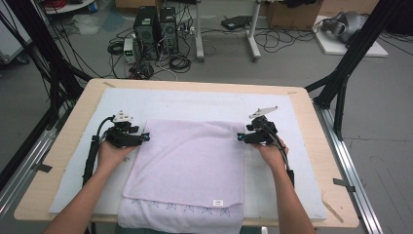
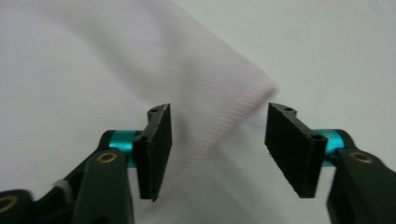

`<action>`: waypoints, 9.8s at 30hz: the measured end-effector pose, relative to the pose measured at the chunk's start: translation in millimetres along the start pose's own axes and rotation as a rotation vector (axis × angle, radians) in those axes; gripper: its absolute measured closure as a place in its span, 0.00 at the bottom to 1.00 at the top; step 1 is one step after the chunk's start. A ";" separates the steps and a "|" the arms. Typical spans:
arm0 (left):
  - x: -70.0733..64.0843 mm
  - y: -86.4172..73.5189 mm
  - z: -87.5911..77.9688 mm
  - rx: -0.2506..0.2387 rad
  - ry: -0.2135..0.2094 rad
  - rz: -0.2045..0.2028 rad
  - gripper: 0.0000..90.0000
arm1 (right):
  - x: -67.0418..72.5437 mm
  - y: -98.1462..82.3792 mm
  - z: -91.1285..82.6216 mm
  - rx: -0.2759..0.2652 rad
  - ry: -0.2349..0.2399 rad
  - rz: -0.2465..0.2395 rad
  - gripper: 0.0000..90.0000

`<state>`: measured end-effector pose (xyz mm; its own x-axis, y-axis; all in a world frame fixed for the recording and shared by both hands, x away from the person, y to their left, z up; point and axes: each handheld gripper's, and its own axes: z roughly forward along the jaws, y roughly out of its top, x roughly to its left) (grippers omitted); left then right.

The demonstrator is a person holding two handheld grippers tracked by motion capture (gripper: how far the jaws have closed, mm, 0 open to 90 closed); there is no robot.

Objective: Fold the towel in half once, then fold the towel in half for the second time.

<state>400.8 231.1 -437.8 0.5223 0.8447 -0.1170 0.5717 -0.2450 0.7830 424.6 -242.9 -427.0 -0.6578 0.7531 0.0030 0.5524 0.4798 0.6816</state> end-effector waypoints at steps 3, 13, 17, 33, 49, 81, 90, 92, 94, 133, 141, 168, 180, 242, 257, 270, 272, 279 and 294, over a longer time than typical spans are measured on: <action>4.8 -5.1 11.7 -0.001 -0.092 -0.087 0.59 | -7.3 -5.1 11.7 -0.019 0.043 0.050 0.47; -5.3 -0.8 14.8 -0.053 -0.029 -0.085 0.93 | -0.2 2.6 13.3 -0.084 0.071 -0.018 0.95; -12.3 16.9 13.5 -0.080 -0.021 -0.060 0.93 | -10.2 23.1 -3.6 -0.096 0.009 -0.051 0.95; 2.6 70.7 -7.8 -0.044 0.116 0.069 0.59 | -33.2 70.5 -30.2 -0.114 0.040 0.017 0.52; -30.6 -1.4 -56.4 -0.009 -0.019 0.185 0.58 | 44.0 8.3 -58.2 -0.102 0.191 -0.148 0.54; -55.4 -50.2 -69.0 0.009 -0.187 0.246 0.78 | 76.8 -62.0 -51.6 -0.034 0.242 -0.197 0.70; -62.1 -56.4 -55.8 0.090 -0.166 0.305 0.78 | 81.0 -62.3 -44.7 -0.001 0.227 -0.221 0.77; -62.1 -56.2 -56.3 0.089 -0.153 0.285 0.81 | 78.2 -63.1 -44.0 0.000 0.225 -0.199 0.84; -63.2 -57.3 -56.2 0.081 -0.139 0.289 0.90 | 77.2 -63.0 -43.5 -0.003 0.227 -0.187 0.89; -73.6 -78.3 -102.4 0.005 -0.216 0.283 0.77 | 100.9 -76.9 -98.7 -0.125 0.341 -0.203 0.75; -82.1 -92.2 -88.4 0.038 -0.220 0.318 0.85 | 113.5 -90.7 -63.8 -0.020 0.369 -0.240 0.81; -96.6 -95.0 -131.1 0.007 -0.277 0.333 0.92 | 120.5 -91.8 -111.6 -0.099 0.384 -0.274 0.87; -90.7 -110.0 -114.2 0.049 -0.247 0.308 0.85 | 117.1 -109.3 -82.9 -0.022 0.393 -0.238 0.84; -51.4 -8.7 -74.7 -0.078 -0.135 0.201 0.44 | 61.9 -13.0 -57.3 -0.129 0.250 -0.101 0.28; -46.0 -4.5 -72.5 -0.090 -0.136 0.181 0.45 | 57.6 -7.6 -55.5 -0.117 0.245 -0.110 0.28; -10.1 35.4 -49.1 -0.013 -0.088 0.145 0.48 | 13.8 32.3 -43.2 -0.098 0.190 -0.046 0.30; -6.0 40.3 -43.0 -0.016 -0.078 0.141 0.48 | 6.1 37.1 -37.3 -0.097 0.160 -0.030 0.32; 1.7 41.9 -13.8 -0.045 0.099 0.118 0.54 | -17.3 35.8 -11.8 -0.037 0.090 0.027 0.38; 14.3 24.9 31.4 0.116 0.049 0.012 0.57 | -26.1 21.7 20.5 0.043 0.039 0.051 0.50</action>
<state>442.4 222.2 -439.2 0.4993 0.8631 -0.0757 0.6363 -0.3060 0.7081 464.2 -242.9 -427.2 -0.6470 0.7597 0.0660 0.6070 0.4606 0.6476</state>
